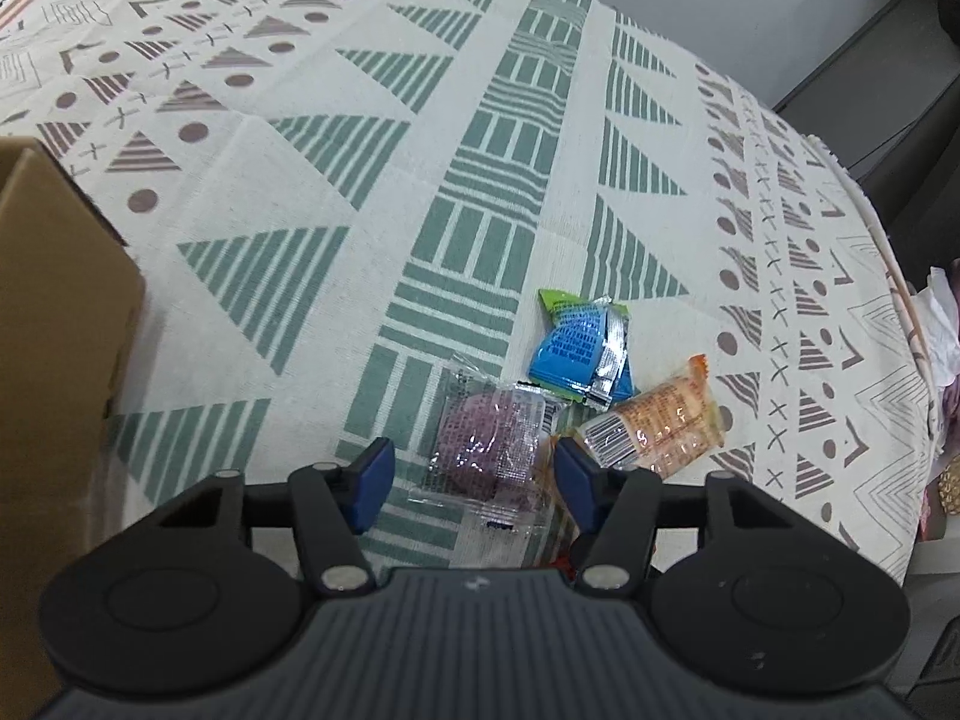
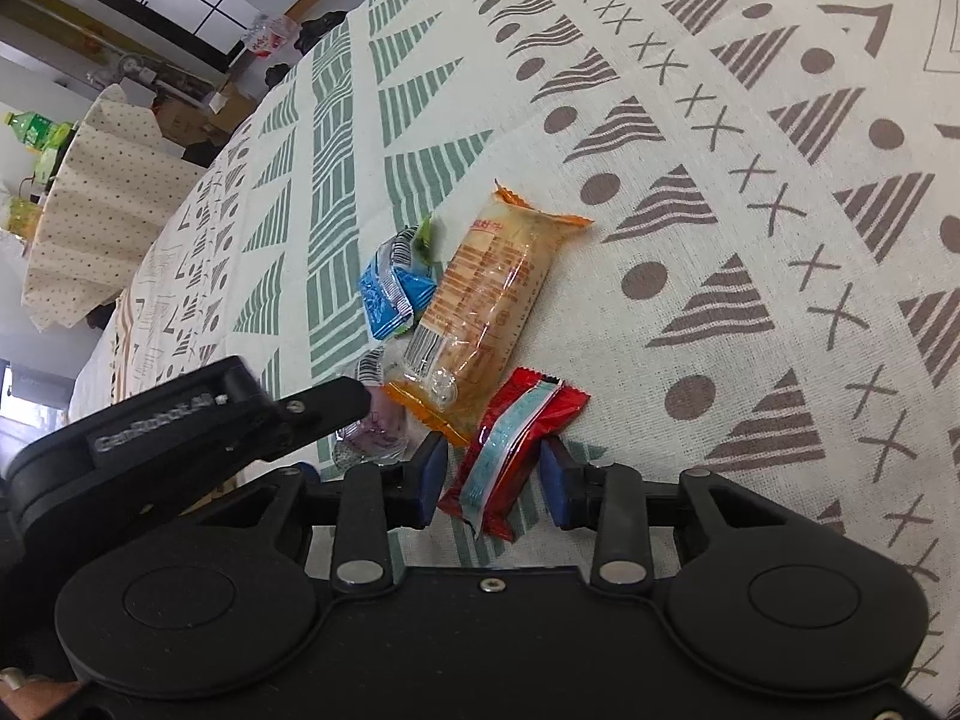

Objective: Organize snacks
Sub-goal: 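Grasp the purple round pack with the left gripper while the right grasps the red stick pack, then carry the purple pack in the left gripper while the right carries the red pack to the box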

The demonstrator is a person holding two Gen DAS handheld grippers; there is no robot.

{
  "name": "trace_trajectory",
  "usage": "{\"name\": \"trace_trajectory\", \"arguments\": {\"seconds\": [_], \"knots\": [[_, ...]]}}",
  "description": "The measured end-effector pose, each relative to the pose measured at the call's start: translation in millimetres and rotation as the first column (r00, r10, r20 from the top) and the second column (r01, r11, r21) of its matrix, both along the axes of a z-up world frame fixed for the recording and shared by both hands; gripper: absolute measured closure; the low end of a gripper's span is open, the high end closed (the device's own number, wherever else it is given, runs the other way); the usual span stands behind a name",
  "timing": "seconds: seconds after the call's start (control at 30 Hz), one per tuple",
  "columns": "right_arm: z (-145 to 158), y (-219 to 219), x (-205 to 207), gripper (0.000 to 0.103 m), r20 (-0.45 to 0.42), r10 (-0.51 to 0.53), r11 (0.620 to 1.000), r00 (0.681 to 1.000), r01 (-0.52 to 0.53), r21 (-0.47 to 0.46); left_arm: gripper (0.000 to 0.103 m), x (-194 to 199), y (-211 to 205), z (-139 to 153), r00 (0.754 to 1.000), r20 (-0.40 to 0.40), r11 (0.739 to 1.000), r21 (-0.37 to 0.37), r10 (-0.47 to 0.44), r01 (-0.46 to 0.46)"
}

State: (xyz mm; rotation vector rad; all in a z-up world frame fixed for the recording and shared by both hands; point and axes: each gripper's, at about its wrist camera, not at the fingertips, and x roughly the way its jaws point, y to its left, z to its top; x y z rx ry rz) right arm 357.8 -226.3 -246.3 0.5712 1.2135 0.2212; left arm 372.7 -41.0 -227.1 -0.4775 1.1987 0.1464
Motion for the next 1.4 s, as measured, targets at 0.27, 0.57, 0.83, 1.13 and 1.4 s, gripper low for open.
{"name": "trace_trajectory", "arguments": {"seconds": [0.27,0.57,0.83,1.13,1.4], "knots": [[-0.8,10.2,3.9,0.074,-0.001,0.013,0.998,1.000,-0.013,-0.057,0.061,2.6,-4.9,-5.4,0.999,-0.025,0.998,0.046,0.040,-0.039],[4.6,19.5,3.7,0.083,-0.004,0.024,0.995,1.000,-0.024,-0.096,0.069,-15.3,9.9,3.6,0.996,-0.053,0.997,0.028,0.075,-0.073],[21.2,16.9,-16.8,0.083,0.009,0.011,0.997,1.000,-0.010,-0.075,0.069,-42.4,19.8,31.6,0.995,-0.012,0.995,0.015,0.100,-0.100],[63.8,18.1,-34.9,0.083,0.106,0.002,0.998,0.994,0.004,-0.055,0.069,-72.0,30.7,74.4,0.989,0.074,0.992,0.003,0.124,-0.125],[96.8,31.9,-51.4,0.083,0.185,0.016,0.999,0.983,-0.009,-0.042,0.070,-98.4,47.4,101.7,0.978,0.127,0.986,-0.005,0.163,-0.164]]}}
